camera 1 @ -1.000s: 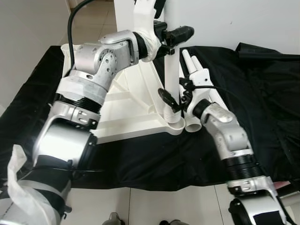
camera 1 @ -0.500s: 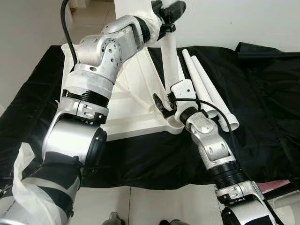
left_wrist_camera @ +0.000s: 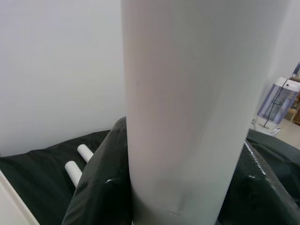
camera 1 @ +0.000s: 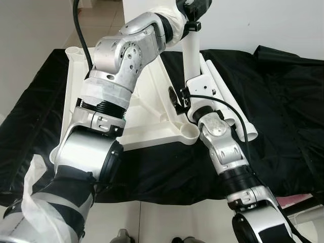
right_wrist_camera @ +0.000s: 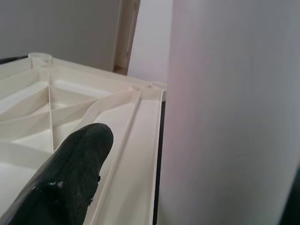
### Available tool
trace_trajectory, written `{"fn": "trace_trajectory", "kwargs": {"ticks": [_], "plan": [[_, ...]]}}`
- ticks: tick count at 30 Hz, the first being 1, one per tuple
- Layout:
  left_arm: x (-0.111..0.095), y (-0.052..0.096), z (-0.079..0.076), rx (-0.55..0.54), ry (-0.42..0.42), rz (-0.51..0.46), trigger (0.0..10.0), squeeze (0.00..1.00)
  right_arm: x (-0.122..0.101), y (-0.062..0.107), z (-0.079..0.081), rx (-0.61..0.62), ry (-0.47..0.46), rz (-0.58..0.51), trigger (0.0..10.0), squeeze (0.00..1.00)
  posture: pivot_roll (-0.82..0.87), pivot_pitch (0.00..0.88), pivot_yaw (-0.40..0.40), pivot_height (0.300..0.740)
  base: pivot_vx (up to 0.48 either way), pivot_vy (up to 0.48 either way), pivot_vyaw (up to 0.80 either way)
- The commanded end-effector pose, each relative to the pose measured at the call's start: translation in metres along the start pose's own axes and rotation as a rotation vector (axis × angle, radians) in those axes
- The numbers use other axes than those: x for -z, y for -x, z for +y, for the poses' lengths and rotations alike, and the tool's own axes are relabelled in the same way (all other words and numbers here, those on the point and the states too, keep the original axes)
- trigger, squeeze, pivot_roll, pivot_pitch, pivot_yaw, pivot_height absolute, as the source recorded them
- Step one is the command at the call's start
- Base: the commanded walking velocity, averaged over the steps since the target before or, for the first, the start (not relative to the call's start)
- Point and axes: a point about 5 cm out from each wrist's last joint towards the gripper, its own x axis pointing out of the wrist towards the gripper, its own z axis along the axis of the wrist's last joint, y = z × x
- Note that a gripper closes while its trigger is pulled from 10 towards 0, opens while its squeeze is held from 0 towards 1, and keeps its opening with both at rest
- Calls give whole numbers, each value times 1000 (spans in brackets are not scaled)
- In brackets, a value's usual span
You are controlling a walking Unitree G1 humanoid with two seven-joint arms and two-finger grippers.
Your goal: Building children table
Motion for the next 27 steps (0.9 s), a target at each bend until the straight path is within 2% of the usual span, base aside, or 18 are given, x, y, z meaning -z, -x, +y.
{"fn": "trace_trajectory", "kwargs": {"ticks": [1, 4, 5, 6, 7, 8, 10, 11, 22, 23, 25, 26, 27], "plan": [[-7, -1, -5, 11, -31, -20, 10000, 0, 0, -2, -1, 17, -9, -5, 10000, 0, -47, 80, 15, 740, 0, 0, 0], [-8, -1, -7, 11, -37, -21, 10000, 0, -1, -4, -1, 27, 6, -5, 10000, 0, -45, 80, 15, 740, 0, 0, 0], [-8, -1, -8, 10, -43, -22, 10000, 0, -1, -5, -2, 35, 5, -5, 8745, 0, -43, 77, 17, 740, 0, 0, 0], [-8, -1, -8, 8, -45, -24, 10000, 0, -1, -5, -2, 39, 2, -3, 4235, 0, -41, 76, 19, 740, 0, 0, 0], [-8, -1, -8, 8, -45, -24, 10000, 0, -1, -5, -2, 39, 2, -3, 4235, 0, -41, 76, 19, 740, 0, 0, 0], [-8, -1, -9, 6, -46, -26, 10000, 0, 0, -6, -2, 43, 0, -3, 1765, 0, -41, 76, 19, 740, 0, 0, 0], [-9, -2, -9, 6, -46, -28, 10000, 0, 2, -7, -3, 56, -2, 13, 1373, 0, -39, 77, 19, 740, 0, 0, 0], [-9, -2, -9, 5, -47, -30, 10000, 0, 4, -7, -3, 63, -16, 26, 0, 0, -39, 77, 21, 740, 0, 0, 0], [-9, -3, -14, 30, -54, -37, 10000, 0, 10, -8, -10, 112, -35, 58, 0, 0, -39, 61, 28, 740, 0, 0, 0], [-9, -3, -15, 42, -58, -42, 10000, 0, 10, -8, -10, 116, -37, 58, 2510, 0, -41, 59, 30, 740, 0, 0, 0], [-8, -3, -16, 50, -61, -45, 10000, 0, 10, -8, -10, 119, -38, 58, 2510, 0, -41, 59, 30, 740, 0, 0, 0], [-8, -2, -19, 75, -58, -55, 10000, 0, 10, -9, -10, 125, -61, 61, 10000, 0, -41, 54, 31, 740, 0, 0, 0], [-8, 0, -22, 109, -43, -78, 10000, 1000, 11, -9, -10, 130, -75, 62, 10000, 0, -41, 50, 32, 740, 0, 0, 0]]}}
